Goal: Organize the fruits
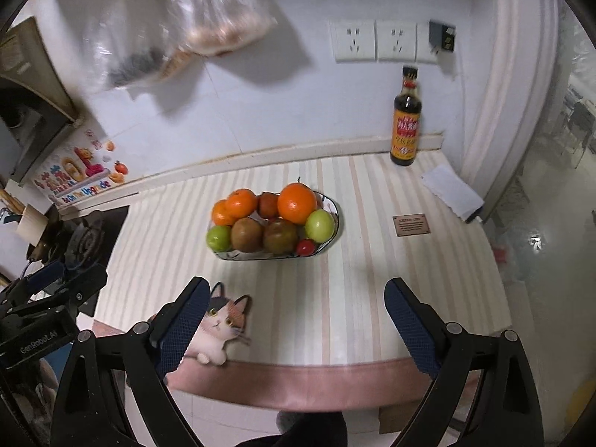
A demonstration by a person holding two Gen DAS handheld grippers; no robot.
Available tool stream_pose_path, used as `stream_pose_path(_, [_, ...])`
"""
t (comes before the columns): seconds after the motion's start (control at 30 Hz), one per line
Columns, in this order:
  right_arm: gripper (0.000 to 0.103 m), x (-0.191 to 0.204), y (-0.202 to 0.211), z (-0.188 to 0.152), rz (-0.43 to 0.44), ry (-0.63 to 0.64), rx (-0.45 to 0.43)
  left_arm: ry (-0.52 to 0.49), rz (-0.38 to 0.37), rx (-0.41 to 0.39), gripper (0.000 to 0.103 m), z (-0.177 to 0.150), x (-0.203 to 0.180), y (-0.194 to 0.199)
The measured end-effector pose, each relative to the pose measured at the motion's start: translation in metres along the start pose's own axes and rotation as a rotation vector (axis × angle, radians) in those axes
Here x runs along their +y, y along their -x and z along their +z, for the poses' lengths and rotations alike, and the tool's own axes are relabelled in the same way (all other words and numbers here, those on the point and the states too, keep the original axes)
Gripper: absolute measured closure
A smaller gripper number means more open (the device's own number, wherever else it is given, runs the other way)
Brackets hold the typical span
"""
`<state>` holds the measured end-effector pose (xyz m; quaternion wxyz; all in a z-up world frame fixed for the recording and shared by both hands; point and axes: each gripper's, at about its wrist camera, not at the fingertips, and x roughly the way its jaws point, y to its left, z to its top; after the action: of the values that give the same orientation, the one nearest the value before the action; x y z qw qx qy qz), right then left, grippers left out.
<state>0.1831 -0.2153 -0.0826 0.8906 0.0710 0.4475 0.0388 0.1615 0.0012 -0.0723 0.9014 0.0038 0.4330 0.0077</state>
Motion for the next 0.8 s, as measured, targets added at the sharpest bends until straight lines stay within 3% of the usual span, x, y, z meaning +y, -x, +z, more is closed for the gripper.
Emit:
stream_pose_path(0.2, [0.004,0.015,0.074,-0.028,-0.015,0.022,-0.075,0.013,-0.026,-0.04,0.005,-0.023,0.005,0.052])
stream_pose_path(0.43, [0.004,0.019,0.128,-0.044,-0.002,0.044,-0.124,0.018,-0.021,-0.094,0.005,-0.04,-0.001,0.102])
stream_pose_path(0.8, [0.004,0.013,0.152,-0.043,0.039,0.067,-0.132,0.043,-0.005,-0.11,0.005,-0.046,-0.009,0.126])
